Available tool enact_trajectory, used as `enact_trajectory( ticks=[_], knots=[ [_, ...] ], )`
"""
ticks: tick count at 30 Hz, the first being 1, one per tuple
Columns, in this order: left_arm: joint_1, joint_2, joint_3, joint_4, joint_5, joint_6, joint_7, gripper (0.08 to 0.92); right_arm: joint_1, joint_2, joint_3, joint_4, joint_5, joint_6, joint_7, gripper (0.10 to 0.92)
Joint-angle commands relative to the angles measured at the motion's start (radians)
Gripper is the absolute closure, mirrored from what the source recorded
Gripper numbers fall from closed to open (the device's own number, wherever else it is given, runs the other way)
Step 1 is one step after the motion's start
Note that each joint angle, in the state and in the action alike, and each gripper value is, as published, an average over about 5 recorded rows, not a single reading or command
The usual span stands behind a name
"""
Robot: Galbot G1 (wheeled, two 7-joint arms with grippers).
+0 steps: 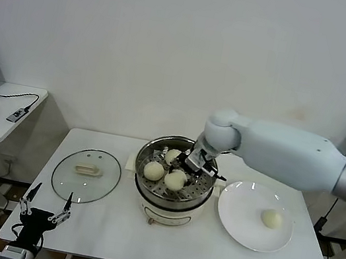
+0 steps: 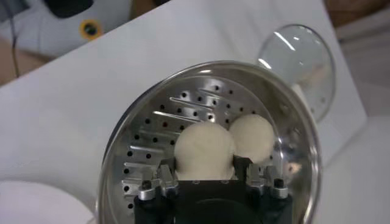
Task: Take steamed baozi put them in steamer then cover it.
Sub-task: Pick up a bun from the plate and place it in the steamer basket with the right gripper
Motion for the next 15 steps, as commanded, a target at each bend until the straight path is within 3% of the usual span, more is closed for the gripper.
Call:
enact_trajectory(
  ticks=[1,15],
  knots=[
    [-0.001,0.001,-0.001,0.005,0.000,-0.002,-0.001,0.177,-0.014,0.050,-0.022,-0.024,-0.095,0.108,0.001,0.431],
    [-0.004,0.000,0.001,0.008,0.001,-0.005,0.000,0.177,-0.022,0.052,-0.021,-0.027,-0.108,0.131,-0.004,0.431]
  ],
)
